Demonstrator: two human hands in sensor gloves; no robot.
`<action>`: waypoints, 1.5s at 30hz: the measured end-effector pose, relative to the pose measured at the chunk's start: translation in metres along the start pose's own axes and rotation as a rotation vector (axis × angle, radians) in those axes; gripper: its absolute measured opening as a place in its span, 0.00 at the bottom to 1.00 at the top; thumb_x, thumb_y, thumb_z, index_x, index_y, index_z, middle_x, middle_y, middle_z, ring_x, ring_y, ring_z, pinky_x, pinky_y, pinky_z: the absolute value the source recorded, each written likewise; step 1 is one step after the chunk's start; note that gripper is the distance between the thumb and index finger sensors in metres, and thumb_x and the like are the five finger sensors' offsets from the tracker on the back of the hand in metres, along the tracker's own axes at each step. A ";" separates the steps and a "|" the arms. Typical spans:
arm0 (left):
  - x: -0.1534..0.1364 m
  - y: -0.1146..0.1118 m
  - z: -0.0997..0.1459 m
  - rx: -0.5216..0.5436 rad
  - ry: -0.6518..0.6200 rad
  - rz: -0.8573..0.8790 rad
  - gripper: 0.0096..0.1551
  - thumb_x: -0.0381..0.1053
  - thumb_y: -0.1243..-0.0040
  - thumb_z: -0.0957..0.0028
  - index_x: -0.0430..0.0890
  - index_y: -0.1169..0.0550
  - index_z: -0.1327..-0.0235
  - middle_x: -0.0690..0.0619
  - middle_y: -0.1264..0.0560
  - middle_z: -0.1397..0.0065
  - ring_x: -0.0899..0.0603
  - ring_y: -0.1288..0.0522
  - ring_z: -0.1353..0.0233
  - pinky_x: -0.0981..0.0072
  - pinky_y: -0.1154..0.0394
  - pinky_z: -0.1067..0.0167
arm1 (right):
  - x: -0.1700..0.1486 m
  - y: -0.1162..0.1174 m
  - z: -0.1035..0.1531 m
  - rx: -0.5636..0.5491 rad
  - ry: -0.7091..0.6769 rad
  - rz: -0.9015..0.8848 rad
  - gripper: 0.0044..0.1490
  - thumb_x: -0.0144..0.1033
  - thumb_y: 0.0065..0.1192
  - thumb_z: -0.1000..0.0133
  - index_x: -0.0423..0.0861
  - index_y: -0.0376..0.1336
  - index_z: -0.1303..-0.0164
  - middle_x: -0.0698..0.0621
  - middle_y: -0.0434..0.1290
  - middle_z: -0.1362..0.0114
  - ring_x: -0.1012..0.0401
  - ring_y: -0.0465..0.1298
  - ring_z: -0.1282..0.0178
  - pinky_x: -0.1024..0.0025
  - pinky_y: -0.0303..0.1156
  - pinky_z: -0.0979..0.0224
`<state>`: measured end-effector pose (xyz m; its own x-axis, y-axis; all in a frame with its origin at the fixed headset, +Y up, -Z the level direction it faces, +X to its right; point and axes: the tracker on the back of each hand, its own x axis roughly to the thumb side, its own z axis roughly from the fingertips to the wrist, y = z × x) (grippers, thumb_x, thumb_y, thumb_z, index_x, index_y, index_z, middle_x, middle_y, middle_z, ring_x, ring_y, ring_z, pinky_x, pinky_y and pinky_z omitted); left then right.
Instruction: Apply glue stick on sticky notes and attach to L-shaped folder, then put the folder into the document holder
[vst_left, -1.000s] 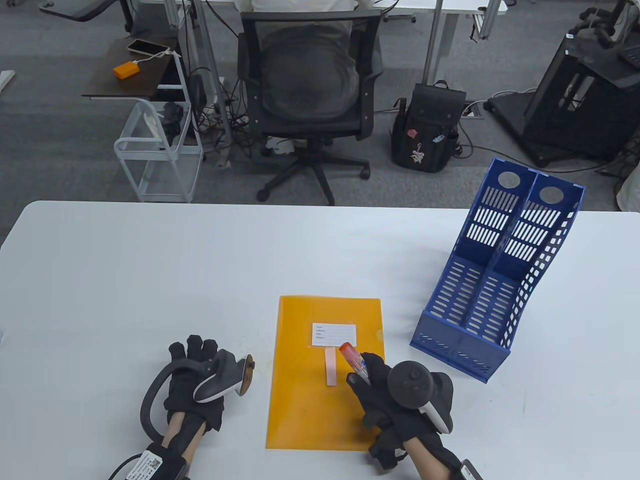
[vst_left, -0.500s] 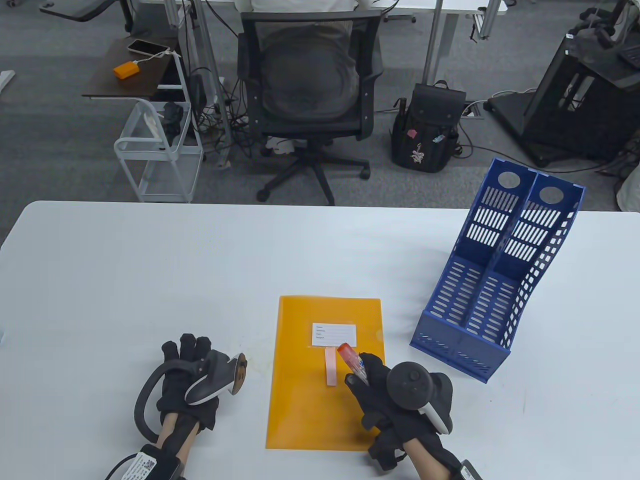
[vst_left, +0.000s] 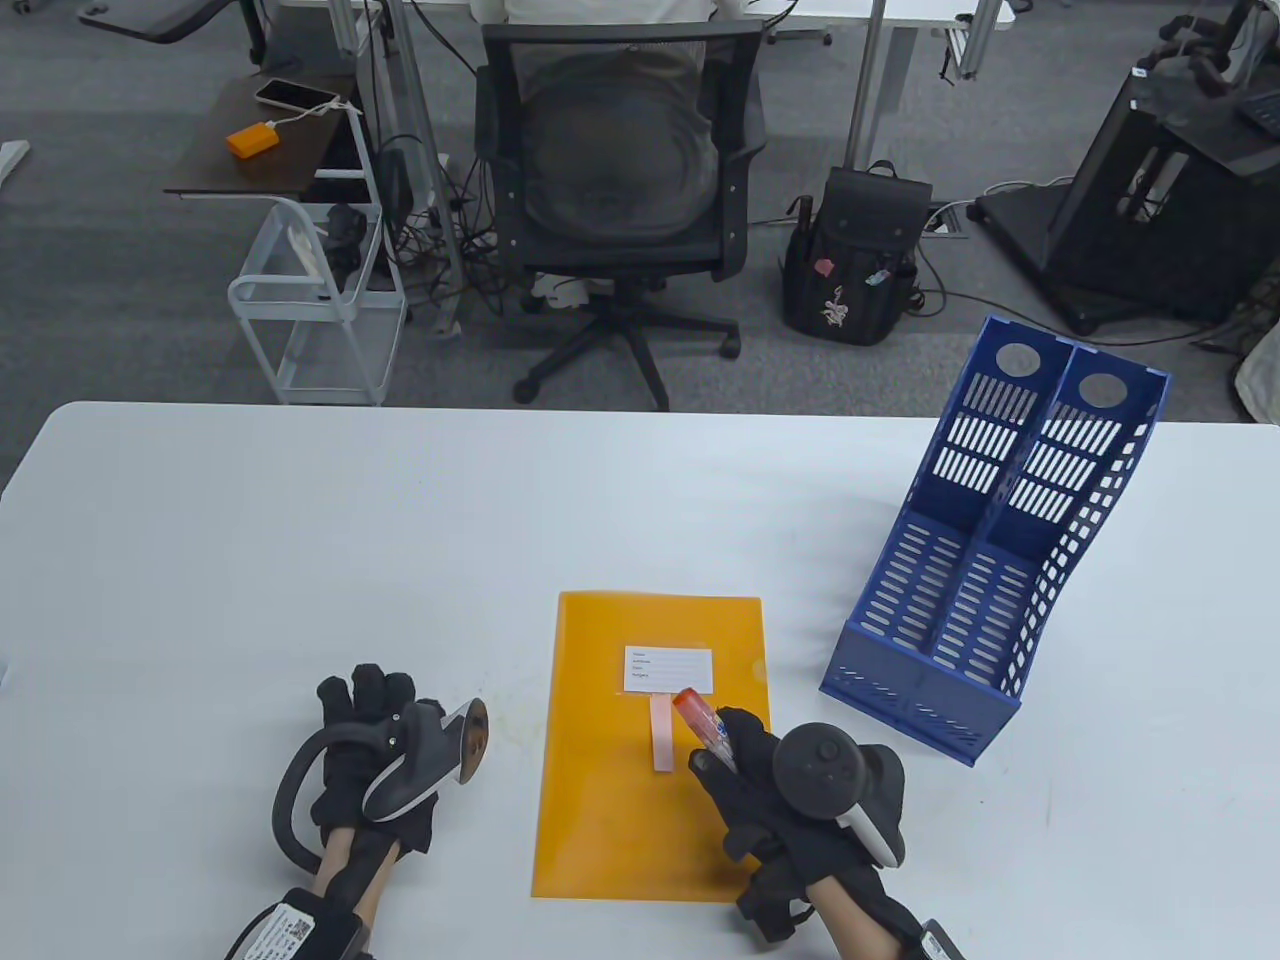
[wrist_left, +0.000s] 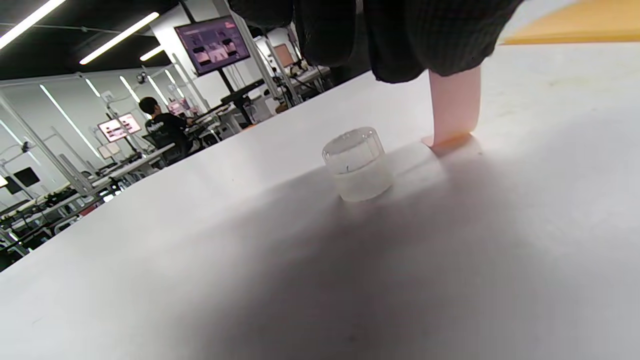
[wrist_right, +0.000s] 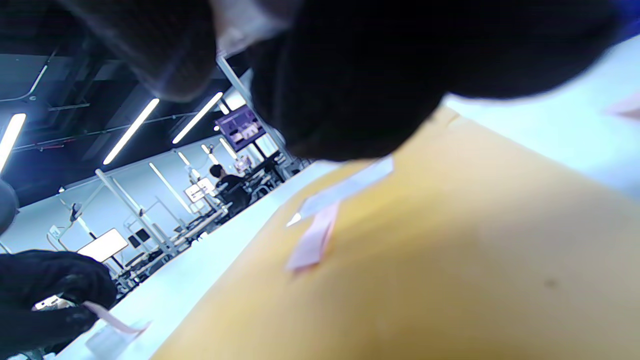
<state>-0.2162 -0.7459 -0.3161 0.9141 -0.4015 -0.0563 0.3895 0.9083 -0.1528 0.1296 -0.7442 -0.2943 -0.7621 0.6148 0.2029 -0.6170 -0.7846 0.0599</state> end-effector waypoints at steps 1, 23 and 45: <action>0.000 0.000 0.000 0.009 0.004 0.006 0.23 0.58 0.43 0.48 0.59 0.25 0.39 0.51 0.35 0.19 0.39 0.46 0.16 0.29 0.54 0.23 | 0.000 0.000 0.000 0.002 0.000 -0.001 0.40 0.52 0.61 0.44 0.36 0.62 0.32 0.43 0.79 0.51 0.57 0.83 0.70 0.60 0.81 0.67; 0.003 0.003 -0.003 0.020 0.005 0.036 0.20 0.56 0.45 0.48 0.57 0.21 0.45 0.55 0.26 0.26 0.41 0.39 0.17 0.29 0.50 0.23 | -0.002 -0.002 0.000 0.004 0.012 -0.021 0.44 0.56 0.55 0.44 0.31 0.64 0.33 0.44 0.81 0.56 0.57 0.83 0.74 0.61 0.81 0.70; 0.045 0.065 0.021 0.069 -0.272 0.468 0.20 0.56 0.44 0.47 0.54 0.21 0.44 0.53 0.25 0.27 0.39 0.37 0.18 0.30 0.48 0.23 | 0.014 -0.023 0.011 -0.243 -0.009 0.222 0.37 0.51 0.75 0.50 0.39 0.69 0.39 0.41 0.84 0.56 0.56 0.84 0.74 0.59 0.81 0.69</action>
<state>-0.1478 -0.7023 -0.3082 0.9842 0.0841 0.1556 -0.0678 0.9920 -0.1069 0.1354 -0.7189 -0.2822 -0.8820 0.4297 0.1935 -0.4660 -0.8566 -0.2215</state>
